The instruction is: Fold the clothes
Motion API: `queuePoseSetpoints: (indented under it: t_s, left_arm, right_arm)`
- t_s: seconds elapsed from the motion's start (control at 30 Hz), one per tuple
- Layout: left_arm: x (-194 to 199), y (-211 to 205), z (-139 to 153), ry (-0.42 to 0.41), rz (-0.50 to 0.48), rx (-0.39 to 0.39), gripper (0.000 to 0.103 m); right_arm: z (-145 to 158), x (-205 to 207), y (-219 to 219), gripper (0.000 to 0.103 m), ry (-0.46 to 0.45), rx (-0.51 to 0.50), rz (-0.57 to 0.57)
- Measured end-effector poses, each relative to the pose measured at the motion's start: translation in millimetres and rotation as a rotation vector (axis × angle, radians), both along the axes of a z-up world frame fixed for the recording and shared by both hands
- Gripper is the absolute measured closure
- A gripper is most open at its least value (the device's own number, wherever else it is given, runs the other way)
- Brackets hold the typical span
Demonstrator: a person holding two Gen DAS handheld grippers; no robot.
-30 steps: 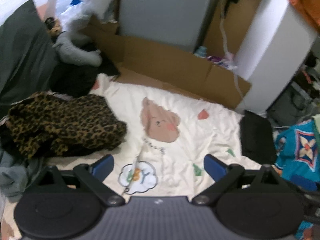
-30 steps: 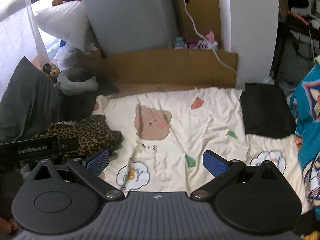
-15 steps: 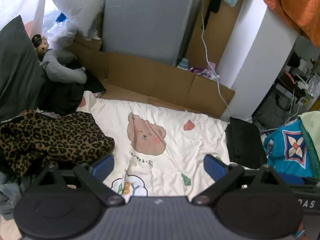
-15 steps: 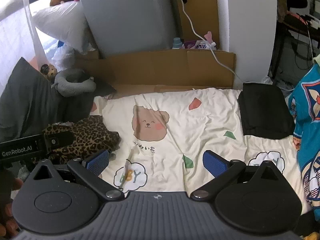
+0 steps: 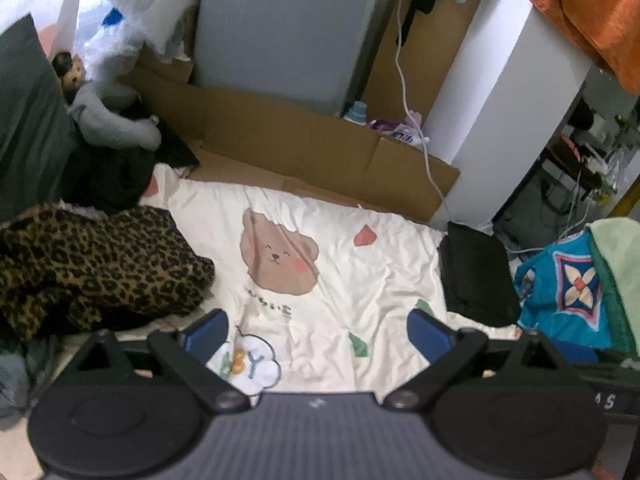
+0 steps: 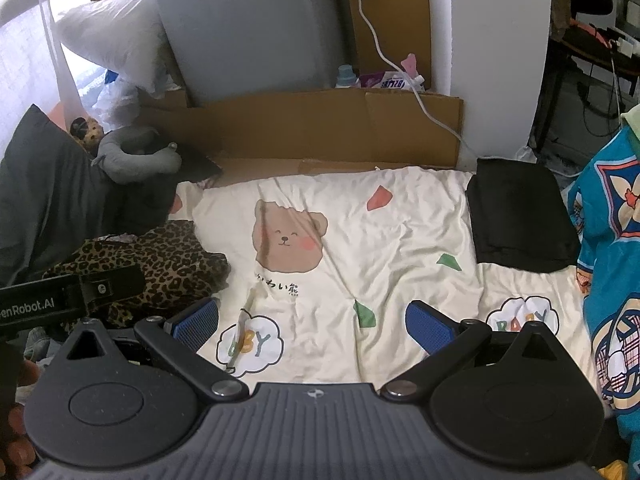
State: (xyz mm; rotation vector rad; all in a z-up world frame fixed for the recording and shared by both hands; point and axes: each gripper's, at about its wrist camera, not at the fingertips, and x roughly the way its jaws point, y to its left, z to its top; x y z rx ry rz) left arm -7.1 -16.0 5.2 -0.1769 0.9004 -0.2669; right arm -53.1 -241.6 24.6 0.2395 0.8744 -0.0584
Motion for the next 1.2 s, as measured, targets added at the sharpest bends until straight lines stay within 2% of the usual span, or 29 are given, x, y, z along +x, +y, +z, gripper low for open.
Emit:
queuePoseSetpoints:
  t_s: [0.1, 0.33, 0.5, 0.67, 1.0, 1.2]
  left_arm:
    - [0.3, 1.8, -2.8, 0.017, 0.023, -0.024, 0.006]
    - [1.8, -2.7, -0.4, 0.033, 0.051, 0.038, 0.005]
    - [4.2, -1.6, -1.5, 0.042, 0.060, 0.042, 0.005]
    - [9.7, -1.0, 1.4, 0.068, 0.068, 0.039, 0.004]
    - [6.0, -1.8, 2.5, 0.037, 0.090, 0.089, 0.004]
    - [6.8, -1.2, -1.5, 0.057, 0.073, 0.071, 0.003]
  right_arm:
    - [-0.9, 0.5, -0.5, 0.000, 0.007, 0.009, 0.002]
    - [3.5, -1.1, 1.3, 0.000, -0.007, 0.011, 0.010]
    - [0.2, -0.1, -3.7, 0.000, 0.014, 0.031, -0.016]
    - [1.5, -3.0, -2.1, 0.000, -0.007, 0.000, -0.019]
    - [0.3, -1.6, -0.2, 0.000, 0.006, 0.001, -0.013]
    - [-0.1, -2.0, -0.6, 0.000, 0.004, 0.015, -0.005]
